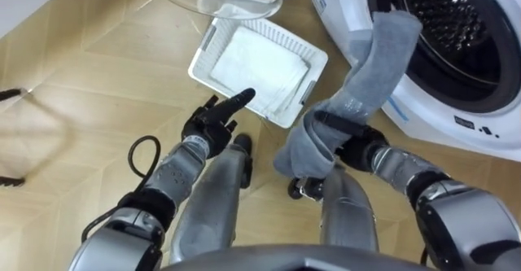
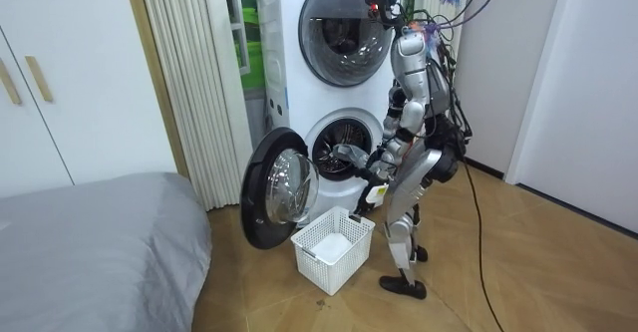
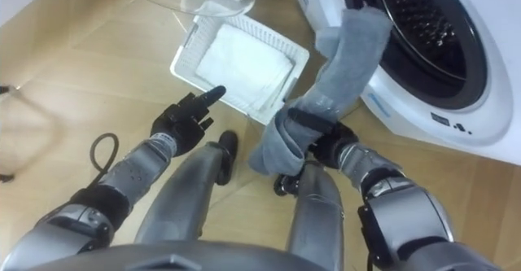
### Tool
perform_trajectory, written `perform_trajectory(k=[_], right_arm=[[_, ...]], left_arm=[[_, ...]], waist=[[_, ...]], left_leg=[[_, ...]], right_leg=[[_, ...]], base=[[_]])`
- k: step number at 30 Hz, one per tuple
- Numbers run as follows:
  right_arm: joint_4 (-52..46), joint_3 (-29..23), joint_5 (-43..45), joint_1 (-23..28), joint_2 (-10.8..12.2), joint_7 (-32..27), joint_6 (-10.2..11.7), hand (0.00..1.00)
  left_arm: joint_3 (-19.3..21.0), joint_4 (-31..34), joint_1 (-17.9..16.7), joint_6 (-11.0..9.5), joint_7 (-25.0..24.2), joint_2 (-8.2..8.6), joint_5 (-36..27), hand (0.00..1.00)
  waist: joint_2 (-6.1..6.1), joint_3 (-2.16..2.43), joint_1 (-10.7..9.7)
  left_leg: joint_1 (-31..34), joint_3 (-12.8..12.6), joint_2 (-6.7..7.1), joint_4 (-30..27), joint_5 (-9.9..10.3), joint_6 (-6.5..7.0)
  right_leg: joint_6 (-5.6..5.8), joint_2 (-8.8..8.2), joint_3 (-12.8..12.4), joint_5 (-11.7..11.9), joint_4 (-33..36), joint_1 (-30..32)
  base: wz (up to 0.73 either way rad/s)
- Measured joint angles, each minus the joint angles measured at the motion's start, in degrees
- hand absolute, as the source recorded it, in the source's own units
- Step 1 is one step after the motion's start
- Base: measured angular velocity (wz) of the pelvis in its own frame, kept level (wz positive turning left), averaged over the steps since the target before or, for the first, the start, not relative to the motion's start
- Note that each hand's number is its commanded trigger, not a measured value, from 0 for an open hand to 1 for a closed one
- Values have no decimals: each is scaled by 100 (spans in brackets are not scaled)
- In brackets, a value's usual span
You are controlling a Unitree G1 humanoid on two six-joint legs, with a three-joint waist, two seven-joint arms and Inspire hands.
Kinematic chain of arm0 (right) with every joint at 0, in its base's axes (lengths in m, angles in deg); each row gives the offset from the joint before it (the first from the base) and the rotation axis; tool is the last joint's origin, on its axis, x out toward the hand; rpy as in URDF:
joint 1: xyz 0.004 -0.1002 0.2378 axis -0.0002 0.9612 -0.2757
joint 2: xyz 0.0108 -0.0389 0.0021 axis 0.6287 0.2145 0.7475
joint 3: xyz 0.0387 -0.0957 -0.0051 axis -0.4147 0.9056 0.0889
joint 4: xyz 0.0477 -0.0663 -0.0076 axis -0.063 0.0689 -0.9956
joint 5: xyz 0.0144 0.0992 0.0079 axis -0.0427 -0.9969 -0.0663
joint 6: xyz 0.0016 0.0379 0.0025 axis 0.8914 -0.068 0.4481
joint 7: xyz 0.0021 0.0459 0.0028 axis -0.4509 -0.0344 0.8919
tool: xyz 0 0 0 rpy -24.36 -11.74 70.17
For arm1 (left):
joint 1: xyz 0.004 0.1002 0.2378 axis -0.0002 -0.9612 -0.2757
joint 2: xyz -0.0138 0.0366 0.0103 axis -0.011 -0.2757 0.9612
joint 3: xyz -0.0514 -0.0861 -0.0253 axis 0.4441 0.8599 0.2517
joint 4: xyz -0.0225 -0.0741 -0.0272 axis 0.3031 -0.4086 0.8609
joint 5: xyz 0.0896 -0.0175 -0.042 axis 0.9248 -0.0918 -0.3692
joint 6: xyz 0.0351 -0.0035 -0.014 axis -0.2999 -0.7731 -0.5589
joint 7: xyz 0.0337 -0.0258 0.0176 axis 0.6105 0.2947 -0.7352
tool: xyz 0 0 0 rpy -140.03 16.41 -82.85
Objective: Put towel into washing machine
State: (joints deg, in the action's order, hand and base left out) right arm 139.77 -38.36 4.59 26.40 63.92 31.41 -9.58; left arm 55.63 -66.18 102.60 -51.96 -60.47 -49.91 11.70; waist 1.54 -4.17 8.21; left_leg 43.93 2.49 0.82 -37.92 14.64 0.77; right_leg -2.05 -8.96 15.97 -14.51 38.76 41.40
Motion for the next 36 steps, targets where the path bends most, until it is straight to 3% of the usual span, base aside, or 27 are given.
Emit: perform_trajectory(k=[7, 10, 12, 14, 16, 18, 20, 24, 28, 29, 30, 31, 36], right_arm=[[-5, -613, -1229, -29, -284, -111, -121, 100], [-6, -751, -1484, -159, -453, -246, -146, 100], [-40, -771, -1663, -227, -582, -309, -143, 100], [-119, -930, -1789, -309, -722, -448, -147, 100], [-220, -1018, -1843, -390, -887, -601, -150, 100], [-379, -1115, -1930, -399, -982, -792, -186, 100], [-415, -1154, -1991, -476, -1016, -1004, -410, 100], [-350, -1164, -2147, -603, -1026, -1199, -535, 100], [-386, -1586, -2240, -624, -1029, -1499, -649, 100], [-377, -1642, -2282, -682, -1035, -1582, -659, 94], [-367, -1661, -2365, -713, -1045, -1628, -666, 53], [-315, -1700, -2452, -812, -1051, -1721, -691, 0], [-213, -2052, -2643, -1038, -1061, -2177, -711, 0]], left_arm=[[-89, 104, -91, 53, 229, -77, -245, 0], [-90, 320, -162, 49, 389, -190, -280, 0], [-89, 415, -172, 46, 498, -284, -280, 0], [-66, 582, -270, 40, 610, -446, -204, 0], [-19, 730, -324, 42, 691, -550, -204, 0], [53, 976, -393, 44, 752, -662, -205, 0], [123, 1047, -478, 50, 800, -739, -155, 0], [136, 1189, -662, 51, 869, -803, 18, 0], [261, 1310, -844, 33, 880, -855, 198, 0], [266, 1311, -858, 24, 881, -856, 251, 0], [266, 1313, -855, 19, 881, -856, 266, 0], [283, 1320, -853, -8, 896, -862, 290, 0], [363, 1433, -837, -190, 1030, -869, 585, 0]], waist=[[27, 11, -32], [140, 32, -66], [209, 62, -105], [353, 124, -159], [423, 142, -192], [532, 141, -248], [672, 139, -257], [741, 129, -341], [760, 128, -452], [765, 125, -525], [765, 125, -551], [768, 123, -619], [799, 116, -766]], left_leg=[[266, -84, 93, -141, -67, 79], [298, -124, 105, -198, -68, 81], [294, -125, 94, -247, -69, 83], [279, -186, 87, -269, -68, 83], [278, -210, 68, -276, -67, 85], [273, -226, 34, -286, -67, 85], [265, -242, -10, -284, -67, 85], [261, -251, -6, -289, -76, 99], [358, -316, -12, -380, -63, 149], [364, -424, -6, -380, -63, 199], [369, -461, -1, -380, -63, 220], [375, -526, 8, -376, -70, 262], [383, -578, 103, -372, -63, 388]], right_leg=[[12, -191, -8, -42, 224, 300], [16, -203, -43, -44, 310, 364], [16, -193, -40, -43, 319, 345], [15, -153, -103, -42, 323, 346], [24, -124, -139, -32, 319, 344], [21, -95, -165, -14, 317, 345], [9, -90, -159, -3, 319, 344], [27, -93, -165, 15, 302, 325], [81, -128, -148, -17, 346, 346], [119, -201, -153, -54, 420, 367], [140, -227, -154, -70, 439, 373], [169, -276, -149, -86, 468, 376], [286, -398, -155, -141, 520, 375]], base=[[5], [-1], [0], [-10], [-10], [-4], [0], [2], [13], [21], [22], [17], [13]])
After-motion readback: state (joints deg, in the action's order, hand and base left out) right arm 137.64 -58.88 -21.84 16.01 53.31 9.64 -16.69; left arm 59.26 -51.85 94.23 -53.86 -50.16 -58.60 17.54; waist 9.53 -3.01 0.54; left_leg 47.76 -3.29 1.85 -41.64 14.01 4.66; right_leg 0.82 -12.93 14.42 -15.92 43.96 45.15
